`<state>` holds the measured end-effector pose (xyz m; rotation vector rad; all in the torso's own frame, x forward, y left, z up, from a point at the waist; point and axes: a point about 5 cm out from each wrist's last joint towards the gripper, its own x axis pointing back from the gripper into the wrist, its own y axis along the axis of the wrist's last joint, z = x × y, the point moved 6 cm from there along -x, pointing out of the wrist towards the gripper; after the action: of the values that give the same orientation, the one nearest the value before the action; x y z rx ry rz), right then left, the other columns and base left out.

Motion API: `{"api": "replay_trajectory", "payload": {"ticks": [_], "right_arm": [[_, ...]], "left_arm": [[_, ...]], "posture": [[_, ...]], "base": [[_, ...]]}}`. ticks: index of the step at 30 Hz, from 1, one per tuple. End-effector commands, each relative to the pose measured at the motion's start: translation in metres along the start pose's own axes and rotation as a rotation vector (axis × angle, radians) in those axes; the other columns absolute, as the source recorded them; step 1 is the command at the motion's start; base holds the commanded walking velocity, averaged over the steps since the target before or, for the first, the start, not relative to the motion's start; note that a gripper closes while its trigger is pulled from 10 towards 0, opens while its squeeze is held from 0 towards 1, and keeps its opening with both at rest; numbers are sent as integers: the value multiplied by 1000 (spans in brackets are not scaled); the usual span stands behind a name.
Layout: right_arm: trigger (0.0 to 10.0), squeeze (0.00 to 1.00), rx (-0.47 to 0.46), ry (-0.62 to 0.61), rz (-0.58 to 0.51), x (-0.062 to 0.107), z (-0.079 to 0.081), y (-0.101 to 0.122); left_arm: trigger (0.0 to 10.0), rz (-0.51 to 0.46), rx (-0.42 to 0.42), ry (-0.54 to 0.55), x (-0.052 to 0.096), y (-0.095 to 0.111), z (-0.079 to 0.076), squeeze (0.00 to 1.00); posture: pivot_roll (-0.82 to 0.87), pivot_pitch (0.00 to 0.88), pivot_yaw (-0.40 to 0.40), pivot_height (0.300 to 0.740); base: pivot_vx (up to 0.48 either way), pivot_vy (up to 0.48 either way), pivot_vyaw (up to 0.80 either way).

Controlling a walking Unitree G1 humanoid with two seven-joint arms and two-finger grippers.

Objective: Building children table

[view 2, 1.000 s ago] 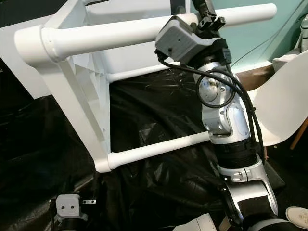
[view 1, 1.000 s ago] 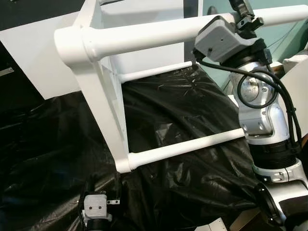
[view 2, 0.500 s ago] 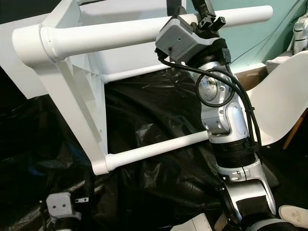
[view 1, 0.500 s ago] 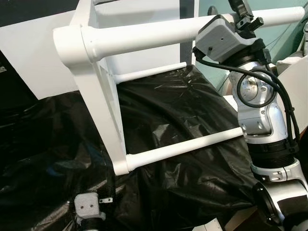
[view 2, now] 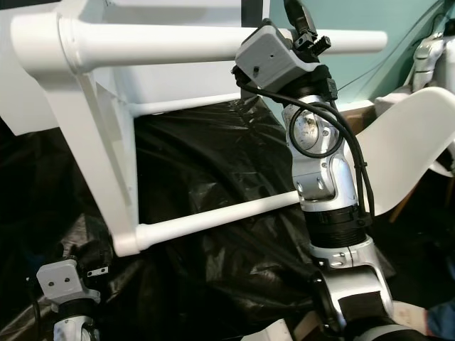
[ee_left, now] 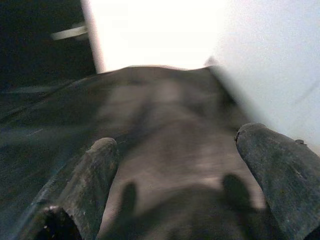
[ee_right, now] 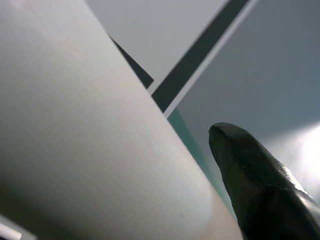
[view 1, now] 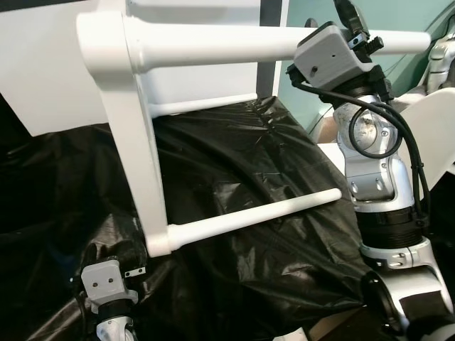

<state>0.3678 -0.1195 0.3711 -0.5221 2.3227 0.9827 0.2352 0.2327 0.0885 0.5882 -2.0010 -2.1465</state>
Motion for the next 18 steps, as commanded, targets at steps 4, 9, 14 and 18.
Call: {"api": "replay_trajectory", "payload": {"ticks": [4, 9, 14, 18], "right_arm": [[0, 0, -460, -56, 235, 11, 7, -49], [0, 0, -475, -113, 260, 14, -4, -60], [0, 0, -524, -177, 308, 24, -12, -74], [0, 0, -551, -221, 351, 32, -15, -85]], "left_arm": [[10000, 32, -25, 71, 2, -1, 11, 0], [10000, 43, -36, 83, 0, 1, 14, 0], [10000, 57, -42, 74, -1, -1, 12, 0], [10000, 59, -43, 68, -1, -2, 11, 0]], "posture": [[-40, 0, 65, 740], [-44, 0, 68, 740], [-55, 0, 72, 740], [-57, 0, 73, 740]], "base": [[0, 0, 0], [0, 0, 0], [0, 0, 0], [0, 0, 0]]}}
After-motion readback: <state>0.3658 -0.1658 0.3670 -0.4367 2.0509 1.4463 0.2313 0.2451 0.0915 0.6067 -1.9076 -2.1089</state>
